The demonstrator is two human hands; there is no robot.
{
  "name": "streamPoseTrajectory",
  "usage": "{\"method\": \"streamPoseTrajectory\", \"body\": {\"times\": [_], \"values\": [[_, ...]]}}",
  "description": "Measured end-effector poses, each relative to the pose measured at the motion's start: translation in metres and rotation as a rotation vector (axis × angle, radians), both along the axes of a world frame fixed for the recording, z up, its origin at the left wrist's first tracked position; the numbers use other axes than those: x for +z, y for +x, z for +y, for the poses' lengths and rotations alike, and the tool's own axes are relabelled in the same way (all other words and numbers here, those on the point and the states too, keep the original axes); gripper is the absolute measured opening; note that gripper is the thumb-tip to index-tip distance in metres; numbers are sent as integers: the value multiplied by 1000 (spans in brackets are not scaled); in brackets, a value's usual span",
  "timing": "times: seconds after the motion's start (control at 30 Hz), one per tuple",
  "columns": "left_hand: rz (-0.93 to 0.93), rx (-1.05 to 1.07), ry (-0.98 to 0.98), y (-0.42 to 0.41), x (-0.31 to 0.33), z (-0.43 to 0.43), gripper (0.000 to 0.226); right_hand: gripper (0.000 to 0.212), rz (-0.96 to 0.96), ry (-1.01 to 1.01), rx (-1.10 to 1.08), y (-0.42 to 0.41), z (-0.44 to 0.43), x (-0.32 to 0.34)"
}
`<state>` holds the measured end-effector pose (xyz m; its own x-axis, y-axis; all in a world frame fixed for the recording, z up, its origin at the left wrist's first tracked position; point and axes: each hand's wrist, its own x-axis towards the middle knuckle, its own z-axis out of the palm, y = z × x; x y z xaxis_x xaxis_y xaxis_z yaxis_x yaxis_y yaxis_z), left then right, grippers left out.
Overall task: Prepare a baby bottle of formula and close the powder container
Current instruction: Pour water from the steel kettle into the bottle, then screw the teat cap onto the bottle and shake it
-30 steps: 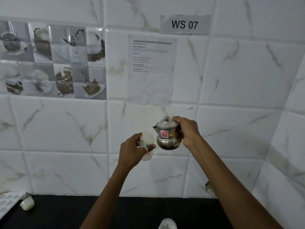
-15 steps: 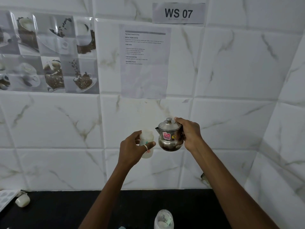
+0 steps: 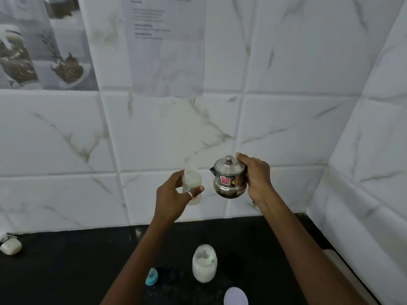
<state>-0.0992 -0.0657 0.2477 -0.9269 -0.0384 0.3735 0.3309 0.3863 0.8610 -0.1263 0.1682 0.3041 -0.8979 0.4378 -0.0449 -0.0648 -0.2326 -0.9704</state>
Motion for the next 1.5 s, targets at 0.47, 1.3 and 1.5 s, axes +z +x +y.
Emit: {"method": "streamPoseTrajectory", "body": {"times": [0.47,1.3,1.5], "values": [[-92,-24,80,16,-85,29,63,39,-69,-22,-70,9,55,-130],[-185,-46,62,41,-188,51,64,30,-363,-143,-43,29,63,-324],[-182,-41,53,44,-191,50,66,28,-370,-153,-36,31,65,-339]]}}
